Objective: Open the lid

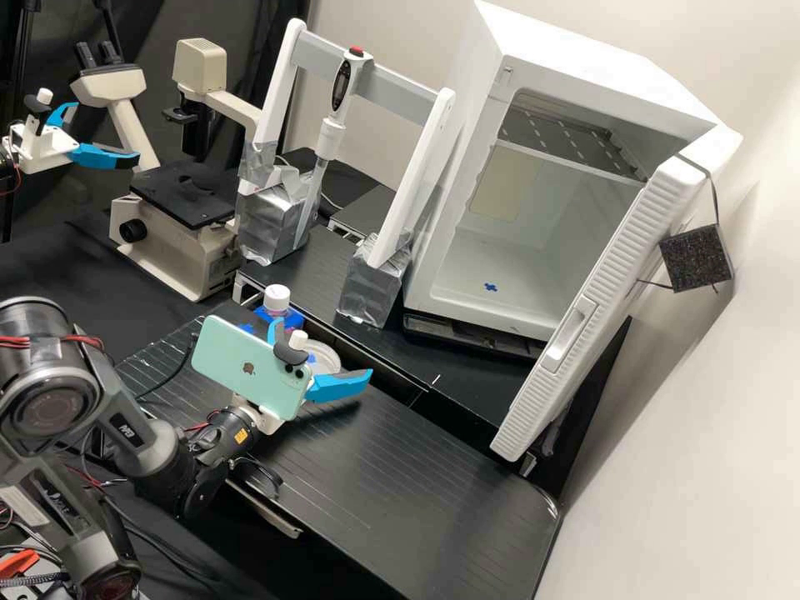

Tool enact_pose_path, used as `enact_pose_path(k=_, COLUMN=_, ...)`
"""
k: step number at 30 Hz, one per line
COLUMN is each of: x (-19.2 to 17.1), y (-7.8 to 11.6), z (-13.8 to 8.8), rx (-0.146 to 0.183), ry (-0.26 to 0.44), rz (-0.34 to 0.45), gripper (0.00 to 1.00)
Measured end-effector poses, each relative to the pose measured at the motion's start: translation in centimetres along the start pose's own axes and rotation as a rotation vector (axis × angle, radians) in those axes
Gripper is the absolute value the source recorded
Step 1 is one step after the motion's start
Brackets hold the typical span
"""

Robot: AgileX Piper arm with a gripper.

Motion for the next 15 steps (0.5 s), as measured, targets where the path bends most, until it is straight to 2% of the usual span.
enact_pose_path(k=15, x=-0.07, y=0.03, z=0.03, rx=-0.011, ry=0.009, rz=-0.008, gripper=1.00)
